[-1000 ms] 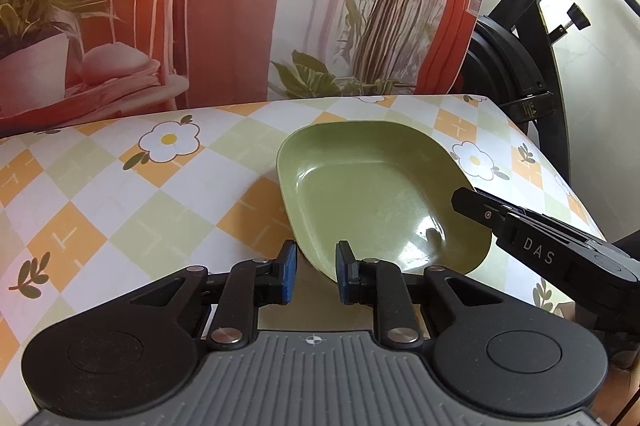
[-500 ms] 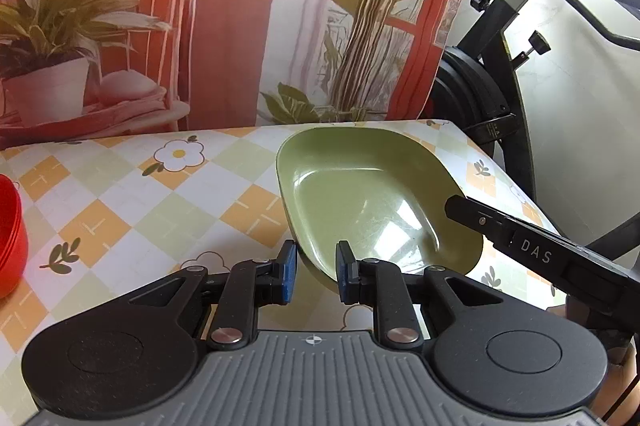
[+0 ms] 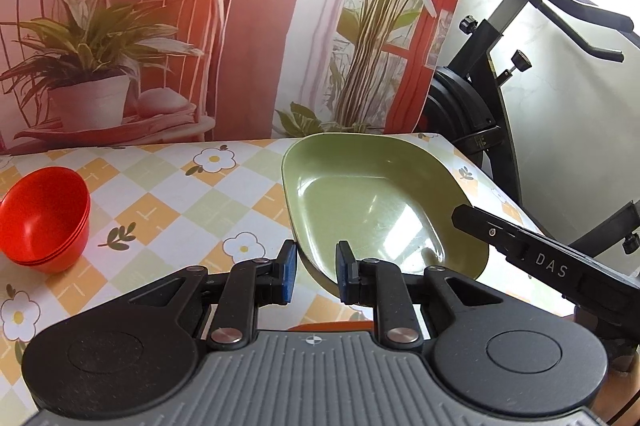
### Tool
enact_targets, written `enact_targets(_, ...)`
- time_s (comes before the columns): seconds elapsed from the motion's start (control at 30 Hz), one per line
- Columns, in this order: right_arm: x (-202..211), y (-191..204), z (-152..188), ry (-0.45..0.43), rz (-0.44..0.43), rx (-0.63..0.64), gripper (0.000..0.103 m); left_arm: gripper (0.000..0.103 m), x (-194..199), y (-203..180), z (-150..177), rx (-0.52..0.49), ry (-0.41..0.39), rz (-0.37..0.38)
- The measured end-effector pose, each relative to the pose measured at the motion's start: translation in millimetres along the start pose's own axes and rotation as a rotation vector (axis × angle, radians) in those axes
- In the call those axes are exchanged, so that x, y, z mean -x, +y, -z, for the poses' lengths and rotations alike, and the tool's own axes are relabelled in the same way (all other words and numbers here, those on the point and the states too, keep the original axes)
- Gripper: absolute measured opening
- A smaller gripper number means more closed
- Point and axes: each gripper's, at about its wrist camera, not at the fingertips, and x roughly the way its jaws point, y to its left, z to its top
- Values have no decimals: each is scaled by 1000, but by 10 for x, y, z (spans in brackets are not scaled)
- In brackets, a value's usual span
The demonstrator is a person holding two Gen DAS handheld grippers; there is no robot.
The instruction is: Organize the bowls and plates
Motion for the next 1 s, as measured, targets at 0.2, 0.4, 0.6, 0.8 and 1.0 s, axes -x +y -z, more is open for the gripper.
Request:
enact_targets(0.2, 202, 182, 113, 6, 2, 6, 10, 22, 197, 92, 101, 13, 8, 10)
enact_targets(0.4, 367, 329, 268, 24, 3, 16, 11, 22, 321, 213, 233, 23, 33, 24)
enact_targets(0.6, 494, 437, 445, 49, 1, 31, 12, 22, 422, 281, 356, 27, 42, 28)
enact_targets(0.8, 581, 471, 540, 73, 4, 40, 12, 22, 453, 293, 490, 18, 58, 33)
enact_targets(1.0, 626, 487, 653, 107, 10, 55, 13, 22, 445, 311, 609, 16, 73, 29)
